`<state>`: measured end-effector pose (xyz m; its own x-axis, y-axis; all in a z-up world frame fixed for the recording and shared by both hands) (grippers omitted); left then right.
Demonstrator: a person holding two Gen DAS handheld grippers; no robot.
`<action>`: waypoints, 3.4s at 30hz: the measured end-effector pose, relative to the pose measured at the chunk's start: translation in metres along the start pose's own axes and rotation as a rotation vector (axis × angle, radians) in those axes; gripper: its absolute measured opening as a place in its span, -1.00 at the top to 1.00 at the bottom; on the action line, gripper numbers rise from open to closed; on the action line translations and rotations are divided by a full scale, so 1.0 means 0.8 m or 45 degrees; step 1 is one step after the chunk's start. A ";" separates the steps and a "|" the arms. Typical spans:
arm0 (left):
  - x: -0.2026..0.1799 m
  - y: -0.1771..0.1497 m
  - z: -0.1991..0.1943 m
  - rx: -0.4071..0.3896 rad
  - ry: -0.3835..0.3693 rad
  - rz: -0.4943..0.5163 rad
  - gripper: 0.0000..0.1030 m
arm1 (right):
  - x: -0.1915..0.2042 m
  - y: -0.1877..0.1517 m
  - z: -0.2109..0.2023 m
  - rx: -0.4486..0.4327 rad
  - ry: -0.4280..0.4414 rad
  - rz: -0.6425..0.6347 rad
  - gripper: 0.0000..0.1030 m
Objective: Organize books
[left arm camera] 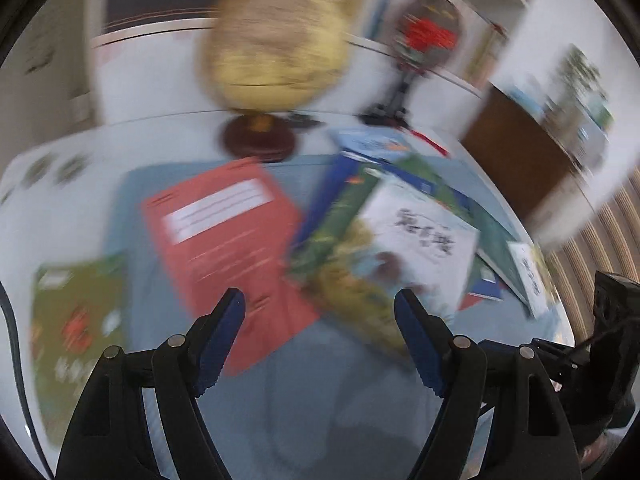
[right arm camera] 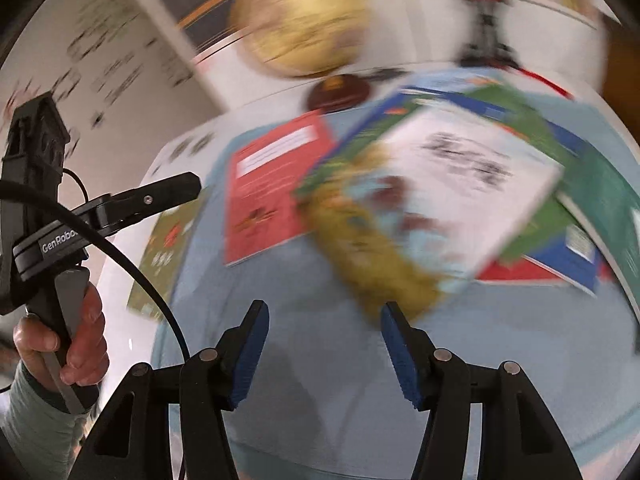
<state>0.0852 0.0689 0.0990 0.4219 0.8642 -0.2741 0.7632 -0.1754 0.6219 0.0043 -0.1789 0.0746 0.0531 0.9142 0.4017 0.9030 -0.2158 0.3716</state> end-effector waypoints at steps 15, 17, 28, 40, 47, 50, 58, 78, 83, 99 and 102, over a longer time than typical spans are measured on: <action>-0.066 0.051 0.159 0.277 -0.136 0.288 -0.47 | -0.103 0.014 0.002 0.017 -0.084 0.317 -0.09; -0.070 0.054 0.166 0.280 -0.138 0.318 -0.45 | -0.106 0.018 0.010 0.025 -0.078 0.322 -0.10; -0.062 0.045 0.195 0.350 -0.197 0.266 -0.39 | -0.095 0.018 0.047 0.068 -0.065 0.256 0.21; -0.093 -0.076 0.132 0.474 -0.444 0.022 -0.38 | -0.156 -0.038 0.000 0.115 -0.180 0.252 0.29; -0.104 -0.128 0.105 0.382 -0.326 -0.108 0.02 | -0.185 -0.059 -0.030 0.160 -0.144 0.335 0.16; -0.093 -0.136 0.102 0.375 -0.277 -0.172 0.02 | -0.179 -0.063 -0.034 0.149 -0.192 0.271 0.09; -0.104 -0.137 0.115 0.304 -0.206 -0.191 0.01 | -0.148 -0.056 -0.014 0.135 -0.273 0.059 0.18; -0.134 -0.159 0.078 0.171 -0.142 -0.398 0.01 | -0.183 -0.059 -0.026 0.189 -0.094 -0.093 0.19; -0.138 -0.142 0.039 0.062 -0.426 -0.595 0.10 | -0.199 -0.056 -0.032 0.209 -0.004 -0.033 0.19; -0.145 -0.169 0.114 0.219 -0.528 -0.959 0.81 | -0.219 -0.043 -0.033 0.309 0.188 0.100 -0.08; -0.149 -0.159 0.113 0.217 -0.672 -1.060 0.81 | -0.236 -0.038 -0.039 0.333 0.330 0.204 -0.11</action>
<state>-0.0179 -0.0543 -0.0143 -0.1473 0.4299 -0.8908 0.9569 0.2897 -0.0184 -0.0469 -0.3560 0.0134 0.1232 0.7521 0.6474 0.9718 -0.2236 0.0749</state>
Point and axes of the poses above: each gripper's, at about its wrist camera, not at the fingertips, and z roughly the way its jaws point, x to its left, y to its top, the point moved 3 cm from there along z, roughly the way its jaws point, and after that the axes turned 3 degrees about -x, right-handed, at the moved point
